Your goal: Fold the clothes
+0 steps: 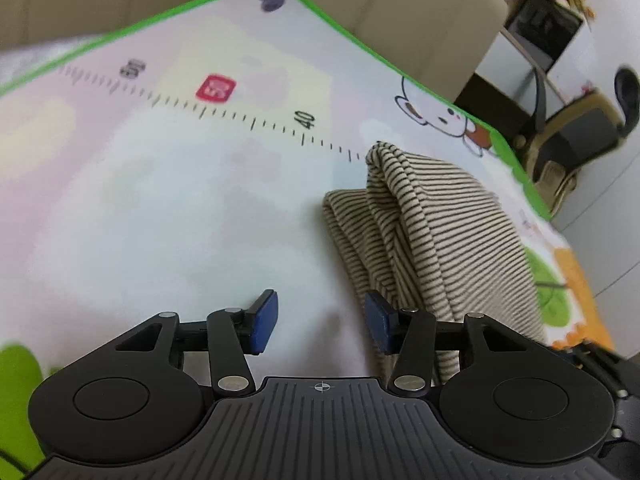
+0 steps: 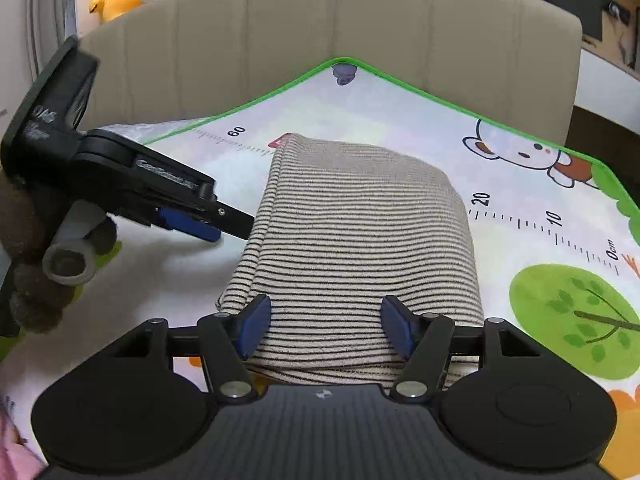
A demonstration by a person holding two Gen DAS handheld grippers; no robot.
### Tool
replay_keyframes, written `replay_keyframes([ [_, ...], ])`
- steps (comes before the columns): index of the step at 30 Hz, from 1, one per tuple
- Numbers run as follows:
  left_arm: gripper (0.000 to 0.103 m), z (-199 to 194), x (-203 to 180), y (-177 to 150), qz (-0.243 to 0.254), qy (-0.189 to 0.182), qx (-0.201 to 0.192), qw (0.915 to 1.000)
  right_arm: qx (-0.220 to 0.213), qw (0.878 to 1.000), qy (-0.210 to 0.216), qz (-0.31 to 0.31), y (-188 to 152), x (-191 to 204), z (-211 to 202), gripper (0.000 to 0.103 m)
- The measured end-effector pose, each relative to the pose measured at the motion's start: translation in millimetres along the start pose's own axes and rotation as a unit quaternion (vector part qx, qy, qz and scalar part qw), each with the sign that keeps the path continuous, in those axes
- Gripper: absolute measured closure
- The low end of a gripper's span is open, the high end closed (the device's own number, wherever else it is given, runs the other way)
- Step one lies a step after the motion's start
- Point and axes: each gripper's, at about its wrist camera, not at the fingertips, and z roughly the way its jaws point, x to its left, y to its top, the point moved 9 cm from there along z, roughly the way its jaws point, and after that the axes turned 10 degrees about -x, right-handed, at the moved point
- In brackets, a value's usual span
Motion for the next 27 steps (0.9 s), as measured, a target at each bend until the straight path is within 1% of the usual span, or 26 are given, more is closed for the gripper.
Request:
replay_keyframes([
  [1,0.051,-4.0,-2.9,1.8,-0.012,-0.013,-0.002,0.9998,-0.010,1.000,0.004,0.008,11.3,-2.6,-4.2,0.044],
  [2,0.051,-7.9,-6.7,3.6,-0.014,-0.021,-0.006,0.9997,-0.021,1.000,0.008,0.016,22.6,-5.1,-8.4,0.045],
  [5,0.051,-17.5,-20.0,7.4,0.005,-0.035,-0.014,0.9993,-0.047,0.999,0.012,0.010,57.7,-6.1,-9.3,0.052],
  [6,0.052,-15.8,-22.8,5.9,0.011,-0.036,-0.008,0.9993,-0.050,0.999,0.013,0.000,65.9,-3.2,-5.6,0.053],
  [7,0.056,-13.3,-24.7,3.4,0.017,-0.036,-0.001,0.9992,-0.052,0.998,0.013,-0.014,71.6,1.0,-0.7,0.053],
  [9,0.062,-4.7,-24.2,-6.1,0.025,-0.032,0.016,0.9990,-0.055,0.998,0.011,-0.041,81.5,9.1,9.9,0.053],
  [12,0.064,7.4,-23.5,-19.8,0.037,-0.027,0.039,0.9982,-0.041,0.997,0.011,-0.059,83.3,21.8,30.6,0.053],
  [14,0.064,9.9,-25.0,-22.0,0.044,-0.026,0.042,0.9978,-0.020,0.996,0.009,-0.085,84.0,29.7,56.7,0.052],
  [16,0.064,9.3,-26.2,-21.9,0.047,-0.027,0.040,0.9977,-0.003,0.993,-0.002,-0.120,82.4,33.9,78.8,0.048],
  [19,0.064,8.6,-24.5,-23.4,0.043,-0.029,0.041,0.9978,0.018,0.988,-0.028,-0.148,72.9,26.2,100.5,0.049],
  [20,0.064,8.4,-24.1,-23.8,0.041,-0.029,0.042,0.9978,0.023,0.989,-0.031,-0.145,70.2,22.0,104.7,0.059],
  [21,0.064,8.1,-24.5,-24.1,0.040,-0.030,0.042,0.9979,0.024,0.992,-0.028,-0.124,69.2,16.7,105.0,0.071],
  [22,0.064,7.8,-24.3,-24.2,0.039,-0.030,0.043,0.9979,0.018,0.994,-0.025,-0.101,70.5,11.9,102.6,0.074],
  [24,0.064,8.2,-24.4,-23.7,0.039,-0.031,0.043,0.9978,-0.020,0.996,-0.039,-0.079,86.6,6.0,90.5,0.094],
  [26,0.063,8.9,-24.5,-23.2,0.038,-0.031,0.044,0.9978,-0.059,0.995,-0.052,-0.057,106.9,0.5,78.2,0.094],
  [27,0.063,9.0,-24.6,-23.2,0.039,-0.030,0.044,0.9978,-0.067,0.996,-0.048,-0.034,117.7,-3.0,75.5,0.094],
])
